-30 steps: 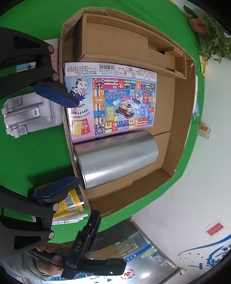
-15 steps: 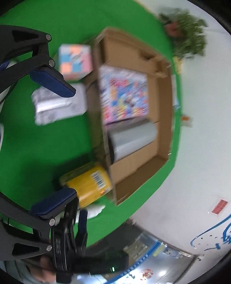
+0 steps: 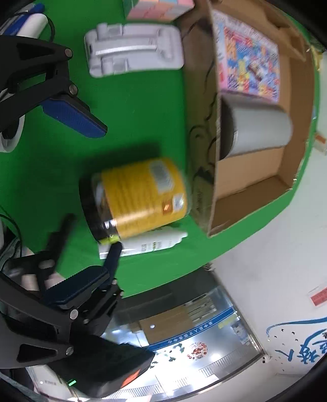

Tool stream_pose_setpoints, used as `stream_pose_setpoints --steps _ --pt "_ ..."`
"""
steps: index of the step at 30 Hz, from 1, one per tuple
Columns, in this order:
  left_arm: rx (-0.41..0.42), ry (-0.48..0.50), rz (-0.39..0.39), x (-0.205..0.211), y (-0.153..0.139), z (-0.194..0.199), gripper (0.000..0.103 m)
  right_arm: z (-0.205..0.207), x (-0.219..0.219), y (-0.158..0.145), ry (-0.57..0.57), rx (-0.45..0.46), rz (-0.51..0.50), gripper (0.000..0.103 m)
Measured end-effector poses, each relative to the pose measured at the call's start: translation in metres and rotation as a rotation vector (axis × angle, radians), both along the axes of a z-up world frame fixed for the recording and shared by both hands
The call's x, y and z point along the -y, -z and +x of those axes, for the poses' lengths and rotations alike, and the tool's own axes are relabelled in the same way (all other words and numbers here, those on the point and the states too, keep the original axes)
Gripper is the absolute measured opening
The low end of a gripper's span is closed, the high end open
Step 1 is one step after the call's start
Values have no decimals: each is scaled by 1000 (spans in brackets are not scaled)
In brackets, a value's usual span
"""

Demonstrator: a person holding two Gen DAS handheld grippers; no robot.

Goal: Organize rigid objects
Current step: 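Move the right gripper toward the yellow-labelled jar, then grasp the yellow-labelled jar with the right gripper and lift it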

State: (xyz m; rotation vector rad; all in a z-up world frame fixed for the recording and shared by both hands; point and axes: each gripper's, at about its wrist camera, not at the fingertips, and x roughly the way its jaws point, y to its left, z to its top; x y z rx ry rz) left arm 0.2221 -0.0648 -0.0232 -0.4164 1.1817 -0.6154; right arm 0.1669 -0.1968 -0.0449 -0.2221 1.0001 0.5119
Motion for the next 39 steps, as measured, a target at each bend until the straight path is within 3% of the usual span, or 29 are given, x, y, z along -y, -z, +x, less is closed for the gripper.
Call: stream_pose_setpoints --steps 2,6,9,13,14,15,21,30,34,39 --pt "-34 0 -13 1 8 5 100 -6 4 -7 -39 -27 93 67" --pt "-51 -34 -35 -7 13 9 100 0 24 -15 58 -17 183 67" --pt "-49 -48 -21 -15 17 20 99 22 37 1 157 -168 283 67" --pt "-78 -55 7 -22 29 38 83 34 28 22 169 -278 366 67" --pt "-89 -51 8 -22 32 41 81 39 25 27 174 -308 401 68" --pt "-98 -45 -8 -22 34 45 81 42 23 29 182 -318 409 76" --pt "-97 -7 -37 -17 40 59 78 53 11 35 192 -311 367 86" --pt "-82 6 -32 -10 39 60 77 56 5 36 187 -279 312 86" --pt "-34 -5 -34 -20 13 48 77 48 1 19 155 -197 284 86" --pt "91 -6 24 -28 -51 39 77 43 -4 -21 102 -104 320 86"
